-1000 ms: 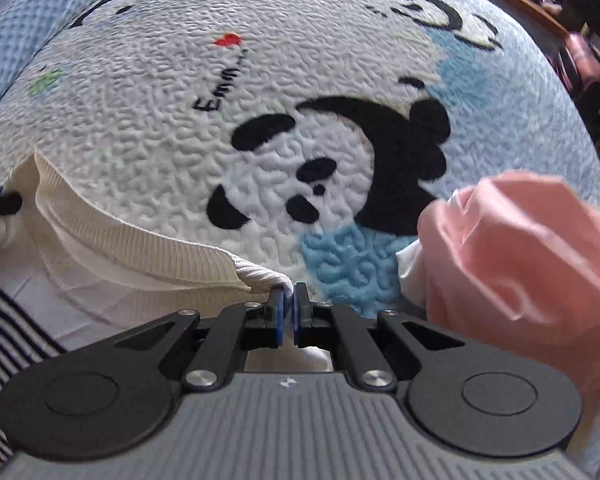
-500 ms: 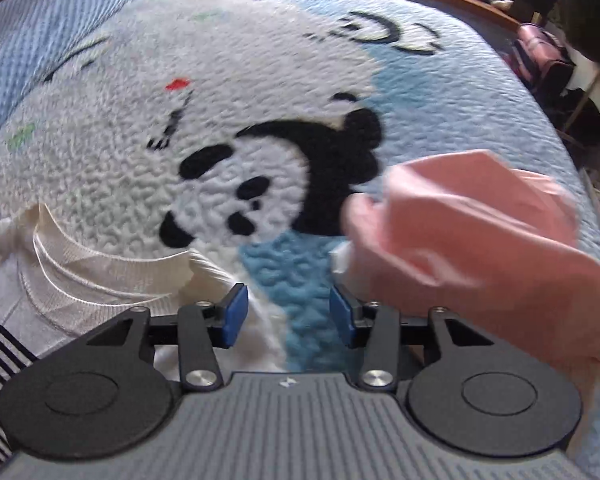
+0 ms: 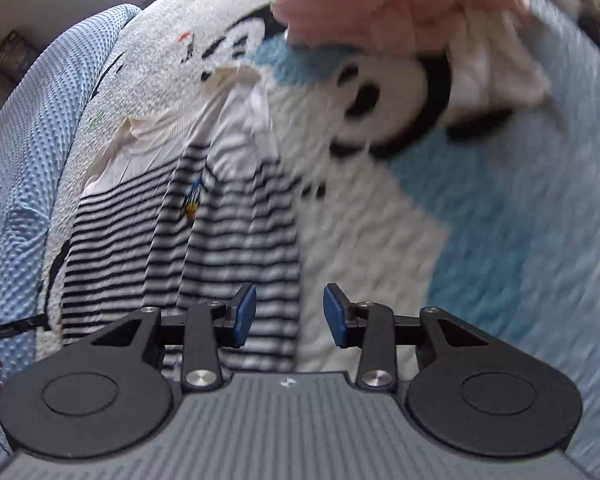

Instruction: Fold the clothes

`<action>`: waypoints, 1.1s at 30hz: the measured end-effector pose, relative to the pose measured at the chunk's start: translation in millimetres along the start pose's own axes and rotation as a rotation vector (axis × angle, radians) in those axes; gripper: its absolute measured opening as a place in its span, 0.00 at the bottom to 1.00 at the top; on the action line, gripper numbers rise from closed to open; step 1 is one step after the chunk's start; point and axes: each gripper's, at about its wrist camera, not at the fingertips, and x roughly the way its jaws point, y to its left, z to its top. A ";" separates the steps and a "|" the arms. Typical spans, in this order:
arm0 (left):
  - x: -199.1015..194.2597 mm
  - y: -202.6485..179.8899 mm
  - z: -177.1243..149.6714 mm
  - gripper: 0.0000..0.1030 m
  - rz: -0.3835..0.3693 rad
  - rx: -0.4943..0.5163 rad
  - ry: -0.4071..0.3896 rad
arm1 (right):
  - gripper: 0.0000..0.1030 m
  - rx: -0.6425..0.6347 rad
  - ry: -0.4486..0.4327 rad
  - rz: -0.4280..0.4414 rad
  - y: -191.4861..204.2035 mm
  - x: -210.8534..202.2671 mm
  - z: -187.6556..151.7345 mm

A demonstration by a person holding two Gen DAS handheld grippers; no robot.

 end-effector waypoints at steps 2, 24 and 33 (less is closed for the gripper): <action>2.6 5.6 -7.0 0.65 -0.010 -0.073 -0.016 | 0.37 -0.003 0.031 -0.009 7.1 10.2 -12.8; 21.7 -42.4 -0.3 0.10 -0.135 0.084 -0.074 | 0.04 0.105 0.065 -0.047 11.5 25.0 -20.6; -31.2 -0.6 35.4 0.09 0.132 0.126 -0.224 | 0.04 -0.021 0.000 -0.205 -14.3 -17.0 26.6</action>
